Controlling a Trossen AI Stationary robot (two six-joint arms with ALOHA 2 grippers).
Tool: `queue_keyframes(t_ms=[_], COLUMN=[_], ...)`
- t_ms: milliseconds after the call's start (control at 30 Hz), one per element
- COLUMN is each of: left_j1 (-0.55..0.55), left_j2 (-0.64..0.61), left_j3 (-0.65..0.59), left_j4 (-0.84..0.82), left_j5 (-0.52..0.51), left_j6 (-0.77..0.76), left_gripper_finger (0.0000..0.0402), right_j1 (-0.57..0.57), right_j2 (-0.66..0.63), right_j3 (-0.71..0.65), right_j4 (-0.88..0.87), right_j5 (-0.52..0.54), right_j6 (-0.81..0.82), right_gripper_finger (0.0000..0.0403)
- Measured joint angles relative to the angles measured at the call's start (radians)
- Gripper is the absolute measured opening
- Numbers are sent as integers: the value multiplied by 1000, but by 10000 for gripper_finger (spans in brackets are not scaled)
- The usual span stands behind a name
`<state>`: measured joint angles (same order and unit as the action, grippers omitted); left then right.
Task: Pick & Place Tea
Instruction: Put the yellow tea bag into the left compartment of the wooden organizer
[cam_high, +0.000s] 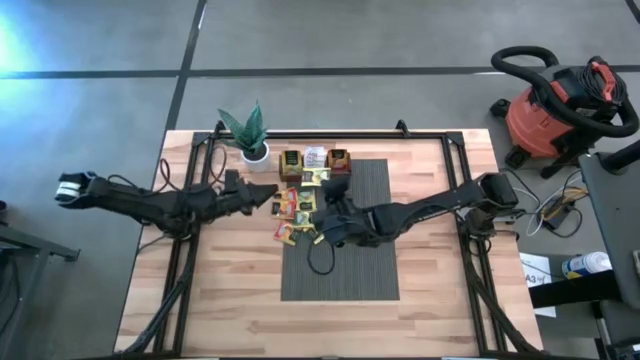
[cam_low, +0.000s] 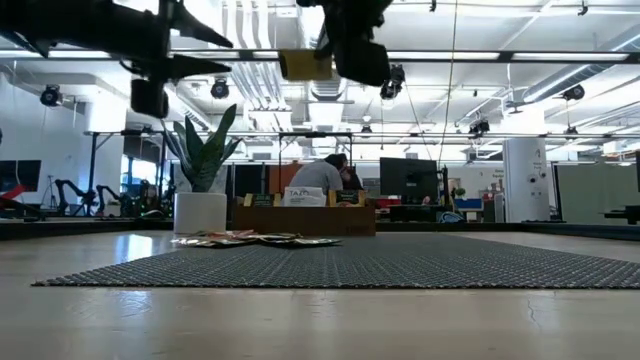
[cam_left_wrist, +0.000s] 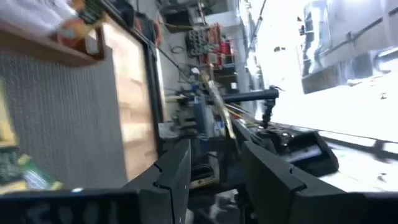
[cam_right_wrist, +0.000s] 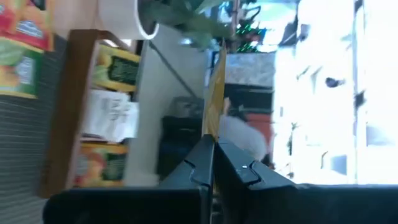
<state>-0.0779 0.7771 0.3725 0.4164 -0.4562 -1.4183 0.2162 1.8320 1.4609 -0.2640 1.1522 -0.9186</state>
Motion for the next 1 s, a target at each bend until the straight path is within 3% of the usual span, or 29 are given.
queue_keyframes(t_ms=[133, 267, 567, 1000], left_j1=[56, 70, 70, 72], left_j2=[51, 96, 193, 318], left_j3=[7, 18, 51, 173], left_j4=[48, 109, 267, 272], left_j5=[77, 111, 136, 203], left_j6=[-91, -148, -116, -6], left_gripper_finger=[138, 138, 138, 138], right_j1=[17, 32, 58, 63], right_j2=[-6, -7, -9, -9], right_j3=[7, 21, 24, 24], right_j4=[99, 140, 144, 143], right_j5=[4, -2, -5, -8], right_j6=[-187, -275, -290, -286], right_gripper_finger=[8, 8, 8, 8])
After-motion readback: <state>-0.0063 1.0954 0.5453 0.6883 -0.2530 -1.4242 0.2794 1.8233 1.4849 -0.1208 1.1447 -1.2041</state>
